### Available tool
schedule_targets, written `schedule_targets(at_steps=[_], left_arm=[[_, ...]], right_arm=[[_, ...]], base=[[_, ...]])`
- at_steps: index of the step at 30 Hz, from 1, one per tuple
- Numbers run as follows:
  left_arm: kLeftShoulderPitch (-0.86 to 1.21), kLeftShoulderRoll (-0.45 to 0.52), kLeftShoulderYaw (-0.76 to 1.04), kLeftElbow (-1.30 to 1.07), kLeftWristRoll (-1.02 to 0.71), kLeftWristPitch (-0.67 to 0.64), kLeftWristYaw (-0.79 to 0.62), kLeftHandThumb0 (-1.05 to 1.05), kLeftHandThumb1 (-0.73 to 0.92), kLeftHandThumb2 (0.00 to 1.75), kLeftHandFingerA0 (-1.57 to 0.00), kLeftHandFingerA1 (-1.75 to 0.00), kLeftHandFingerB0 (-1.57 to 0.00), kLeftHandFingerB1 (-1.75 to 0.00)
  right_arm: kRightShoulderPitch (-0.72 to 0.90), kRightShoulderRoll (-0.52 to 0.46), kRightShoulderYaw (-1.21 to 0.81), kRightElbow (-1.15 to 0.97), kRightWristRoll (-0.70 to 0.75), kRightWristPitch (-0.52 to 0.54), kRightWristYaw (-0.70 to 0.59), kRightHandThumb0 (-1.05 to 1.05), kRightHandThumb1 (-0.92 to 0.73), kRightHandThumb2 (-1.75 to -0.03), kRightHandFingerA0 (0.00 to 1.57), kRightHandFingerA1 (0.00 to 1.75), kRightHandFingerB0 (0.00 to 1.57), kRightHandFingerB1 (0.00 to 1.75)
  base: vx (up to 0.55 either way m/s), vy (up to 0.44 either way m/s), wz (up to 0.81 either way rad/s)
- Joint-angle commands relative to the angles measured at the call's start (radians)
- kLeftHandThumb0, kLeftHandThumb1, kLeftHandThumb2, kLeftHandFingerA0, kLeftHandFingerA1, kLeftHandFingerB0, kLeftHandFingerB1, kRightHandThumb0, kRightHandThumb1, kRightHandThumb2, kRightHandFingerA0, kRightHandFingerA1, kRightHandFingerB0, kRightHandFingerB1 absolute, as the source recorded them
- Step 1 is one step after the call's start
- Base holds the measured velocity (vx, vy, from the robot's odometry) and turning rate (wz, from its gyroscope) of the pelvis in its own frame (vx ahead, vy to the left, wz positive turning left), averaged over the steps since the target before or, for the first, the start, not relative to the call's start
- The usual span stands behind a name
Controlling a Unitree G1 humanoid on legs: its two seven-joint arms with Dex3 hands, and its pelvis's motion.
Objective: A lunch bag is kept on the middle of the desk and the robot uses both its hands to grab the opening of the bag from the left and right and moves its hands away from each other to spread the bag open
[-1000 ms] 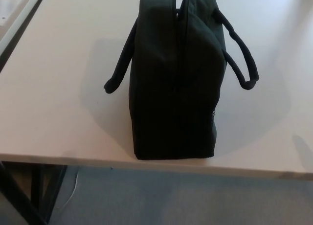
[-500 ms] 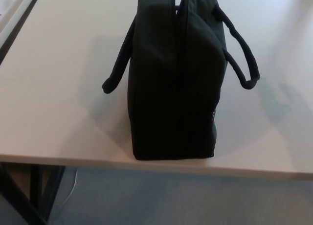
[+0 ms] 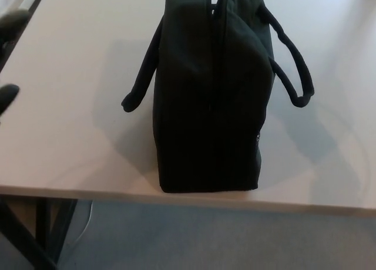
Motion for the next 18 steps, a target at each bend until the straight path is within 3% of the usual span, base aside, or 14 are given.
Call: schedule_targets(at_steps=[1,2,3,4,6,11,18], left_arm=[[-0.141,-0.015,-0.404,0.104,0.51,0.11,0.307,0.03,0.59,0.6,-0.25,-0.31,-0.07,-0.27],[-0.144,-0.017,-0.426,0.09,0.529,0.121,0.316,0.01,0.57,0.57,-0.22,-0.3,-0.01,-0.29],[-0.149,-0.018,-0.445,0.088,0.535,0.128,0.326,0.01,0.57,0.57,-0.22,-0.3,-0.01,-0.29],[-0.158,-0.03,-0.479,0.079,0.563,0.145,0.363,0.09,0.53,0.73,-0.17,-0.38,0.0,-0.15],[-0.173,-0.049,-0.527,0.083,0.587,0.176,0.419,0.08,0.54,0.74,-0.17,-0.38,-0.01,-0.18],[-0.203,-0.069,-0.588,0.067,0.587,0.199,0.417,0.11,0.55,0.68,-0.16,-0.35,-0.07,-0.2],[-0.226,-0.077,-0.651,0.079,0.567,0.213,0.453,0.09,0.51,0.7,-0.14,-0.37,-0.02,-0.19]], right_arm=[[-0.218,-0.009,0.258,0.031,-0.342,-0.119,-0.135,-0.32,-0.46,-0.61,0.29,0.38,0.2,0.33],[-0.23,0.0,0.271,0.034,-0.338,-0.134,-0.113,-0.2,-0.58,-0.57,0.29,0.34,0.17,0.27],[-0.238,0.003,0.282,0.037,-0.334,-0.141,-0.108,-0.2,-0.58,-0.57,0.29,0.34,0.17,0.27],[-0.253,0.023,0.305,0.055,-0.351,-0.152,-0.149,-0.16,-0.6,-0.58,0.31,0.35,0.15,0.27],[-0.268,0.038,0.334,0.074,-0.366,-0.153,-0.188,-0.15,-0.6,-0.58,0.3,0.35,0.13,0.27],[-0.299,0.112,0.407,0.099,-0.395,-0.059,-0.233,-0.29,-0.56,-0.59,0.28,0.34,0.1,0.23],[-0.291,0.151,0.43,0.117,-0.358,-0.037,-0.264,-0.33,-0.58,-0.59,0.27,0.35,0.11,0.23]], base=[[0.0,0.0,0.0],[0.0,0.0,0.0],[0.0,0.0,0.0],[0.0,0.0,0.0],[0.0,0.0,0.0],[0.0,0.0,0.0],[0.0,0.0,0.0]])
